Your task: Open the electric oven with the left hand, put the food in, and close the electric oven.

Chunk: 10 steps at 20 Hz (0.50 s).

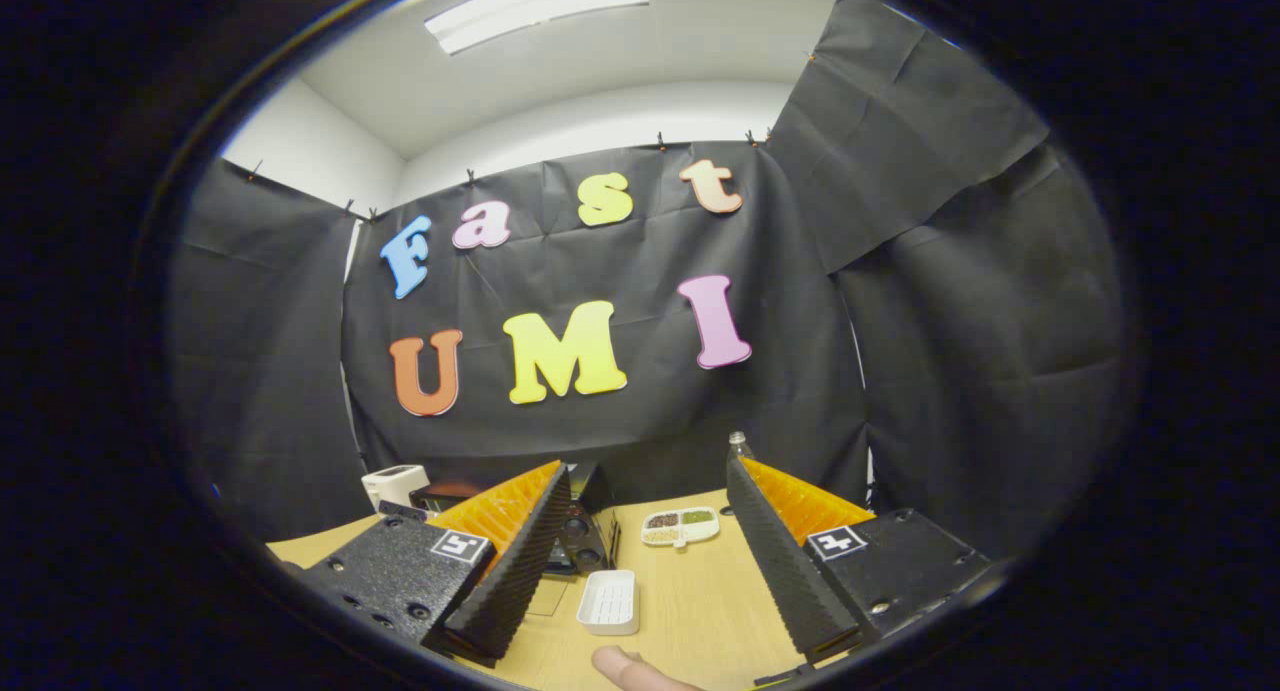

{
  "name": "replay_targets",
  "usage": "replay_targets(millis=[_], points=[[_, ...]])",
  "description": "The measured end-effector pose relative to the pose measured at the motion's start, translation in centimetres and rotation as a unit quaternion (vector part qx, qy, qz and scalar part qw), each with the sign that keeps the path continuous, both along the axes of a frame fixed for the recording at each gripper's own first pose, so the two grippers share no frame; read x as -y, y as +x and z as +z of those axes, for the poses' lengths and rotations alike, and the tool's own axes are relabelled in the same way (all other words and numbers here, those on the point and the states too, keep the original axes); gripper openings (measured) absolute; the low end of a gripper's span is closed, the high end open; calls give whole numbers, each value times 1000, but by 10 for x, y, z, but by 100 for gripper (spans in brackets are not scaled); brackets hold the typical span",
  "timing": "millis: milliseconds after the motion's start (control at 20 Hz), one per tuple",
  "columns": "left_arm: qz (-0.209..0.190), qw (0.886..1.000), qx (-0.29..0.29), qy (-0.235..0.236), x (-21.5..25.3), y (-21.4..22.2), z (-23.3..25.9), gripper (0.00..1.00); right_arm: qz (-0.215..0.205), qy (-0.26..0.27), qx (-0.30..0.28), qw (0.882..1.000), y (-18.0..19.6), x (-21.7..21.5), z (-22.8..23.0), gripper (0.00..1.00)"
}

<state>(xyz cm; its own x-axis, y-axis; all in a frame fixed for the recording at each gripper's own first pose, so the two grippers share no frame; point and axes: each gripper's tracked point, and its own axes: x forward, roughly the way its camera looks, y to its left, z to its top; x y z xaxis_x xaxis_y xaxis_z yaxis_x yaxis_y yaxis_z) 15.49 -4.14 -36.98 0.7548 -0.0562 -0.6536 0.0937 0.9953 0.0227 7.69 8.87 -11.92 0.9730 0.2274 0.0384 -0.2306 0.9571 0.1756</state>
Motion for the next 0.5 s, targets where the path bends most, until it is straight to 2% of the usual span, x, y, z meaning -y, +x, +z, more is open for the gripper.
replay_targets(millis=[250, 500], points=[[-3, 1000, 28, 5, 0, 4, 16, 93, 3, -13, 10, 1000, 0, 1, 8, 95], [0, 1000, 24, 3, 1, 6, 29, 94, 2, -16, 9, 1000, 1, 3, 11, 95]])
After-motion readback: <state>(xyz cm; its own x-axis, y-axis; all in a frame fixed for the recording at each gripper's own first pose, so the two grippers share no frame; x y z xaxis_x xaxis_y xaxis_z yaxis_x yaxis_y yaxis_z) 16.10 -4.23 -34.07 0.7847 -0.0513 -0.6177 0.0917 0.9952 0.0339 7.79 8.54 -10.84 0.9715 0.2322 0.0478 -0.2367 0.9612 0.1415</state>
